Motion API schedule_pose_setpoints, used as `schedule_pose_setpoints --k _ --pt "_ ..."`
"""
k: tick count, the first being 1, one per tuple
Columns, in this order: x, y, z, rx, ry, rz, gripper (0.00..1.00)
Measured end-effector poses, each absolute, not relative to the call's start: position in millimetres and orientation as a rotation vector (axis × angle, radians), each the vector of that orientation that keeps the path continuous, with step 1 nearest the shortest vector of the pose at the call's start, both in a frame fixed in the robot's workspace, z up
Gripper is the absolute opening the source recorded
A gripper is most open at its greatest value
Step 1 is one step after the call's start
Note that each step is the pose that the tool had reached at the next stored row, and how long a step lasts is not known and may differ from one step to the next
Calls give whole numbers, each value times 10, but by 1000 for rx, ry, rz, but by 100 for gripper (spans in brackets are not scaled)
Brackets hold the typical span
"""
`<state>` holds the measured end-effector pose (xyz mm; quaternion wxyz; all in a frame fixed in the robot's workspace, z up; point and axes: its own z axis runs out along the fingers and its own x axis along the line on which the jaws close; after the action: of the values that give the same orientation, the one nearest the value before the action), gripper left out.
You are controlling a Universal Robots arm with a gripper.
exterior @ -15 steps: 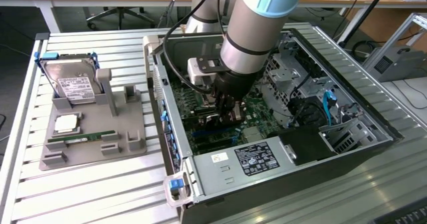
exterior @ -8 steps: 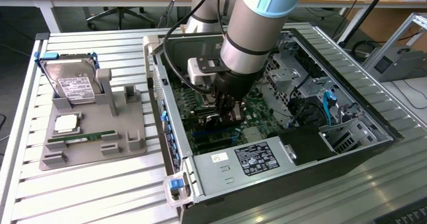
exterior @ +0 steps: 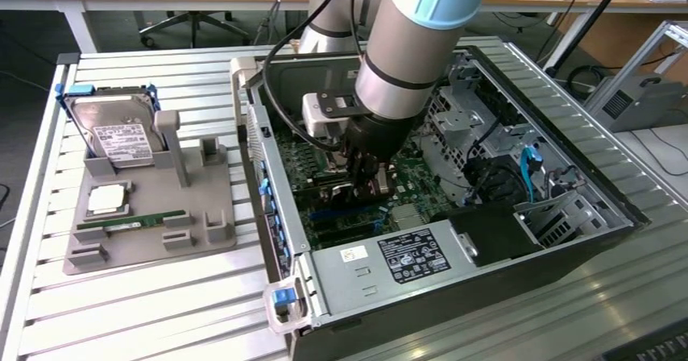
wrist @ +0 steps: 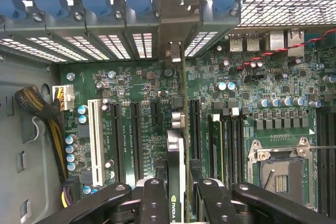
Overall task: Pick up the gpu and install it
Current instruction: 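Insert the gpu into the slot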
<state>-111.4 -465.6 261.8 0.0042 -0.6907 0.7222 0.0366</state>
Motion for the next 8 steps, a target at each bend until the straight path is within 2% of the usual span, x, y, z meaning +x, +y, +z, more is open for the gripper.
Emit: schedule_pose_setpoints --k 8 --pt "-1126 -4657 2581 -2165 2263 114 27"
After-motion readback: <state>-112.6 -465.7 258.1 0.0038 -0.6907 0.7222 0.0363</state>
